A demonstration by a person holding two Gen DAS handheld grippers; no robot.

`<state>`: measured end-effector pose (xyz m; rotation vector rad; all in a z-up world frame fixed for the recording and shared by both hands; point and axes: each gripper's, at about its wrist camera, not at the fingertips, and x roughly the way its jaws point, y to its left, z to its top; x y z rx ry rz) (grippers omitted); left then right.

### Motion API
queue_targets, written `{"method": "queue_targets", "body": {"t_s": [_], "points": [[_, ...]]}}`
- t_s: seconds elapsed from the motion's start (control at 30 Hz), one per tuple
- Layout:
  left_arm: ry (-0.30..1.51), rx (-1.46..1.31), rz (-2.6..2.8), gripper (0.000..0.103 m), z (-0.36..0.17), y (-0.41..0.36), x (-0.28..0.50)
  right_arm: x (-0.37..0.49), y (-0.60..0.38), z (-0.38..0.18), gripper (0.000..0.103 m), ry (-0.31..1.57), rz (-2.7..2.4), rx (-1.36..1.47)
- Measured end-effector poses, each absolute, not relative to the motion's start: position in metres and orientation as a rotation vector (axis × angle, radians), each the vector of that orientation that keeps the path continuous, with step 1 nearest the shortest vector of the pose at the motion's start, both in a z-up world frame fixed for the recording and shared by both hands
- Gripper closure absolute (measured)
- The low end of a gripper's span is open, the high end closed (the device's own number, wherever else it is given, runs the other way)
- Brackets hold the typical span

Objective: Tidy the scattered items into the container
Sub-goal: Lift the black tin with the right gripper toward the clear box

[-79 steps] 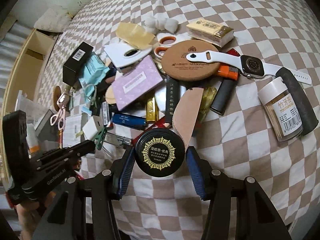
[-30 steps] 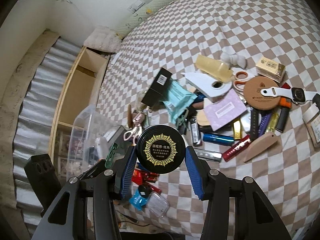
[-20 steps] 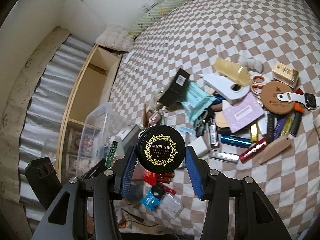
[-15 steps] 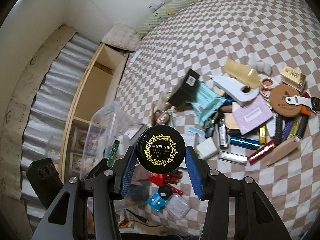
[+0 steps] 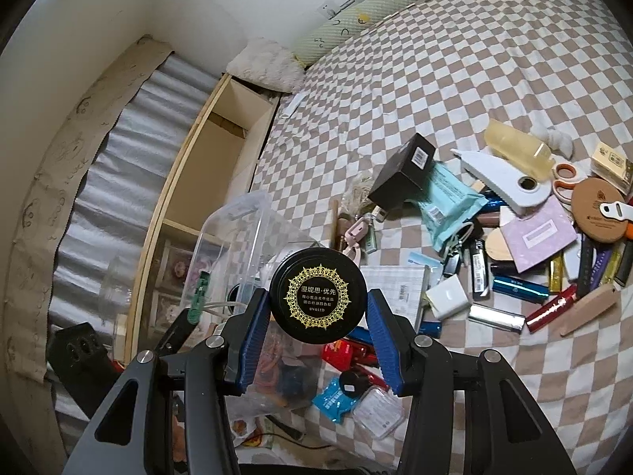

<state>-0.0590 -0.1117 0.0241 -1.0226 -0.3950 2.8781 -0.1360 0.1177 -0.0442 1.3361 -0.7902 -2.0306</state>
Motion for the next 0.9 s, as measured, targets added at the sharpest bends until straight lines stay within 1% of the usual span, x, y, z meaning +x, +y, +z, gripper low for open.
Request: {"method": "queue_targets", "body": {"t_s": [0.47, 0.63, 0.9], "points": [[-0.536, -0.921, 3.011, 0.098, 0.034, -0.174, -0.033, -0.132, 0.088, -0.028, 0.053, -0.765, -1.957, 1.235], [-0.613, -0.902, 3.068, 0.098, 0.033, -0.204, -0.021, -0.129, 0.074, -0.02, 0.053, -0.752, -1.928, 1.196], [-0.725, -0.971, 3.149, 0.098, 0.018, -0.249, -0.006, -0.122, 0.043, -0.007, 0.053, -0.717, -1.862, 1.134]]}}
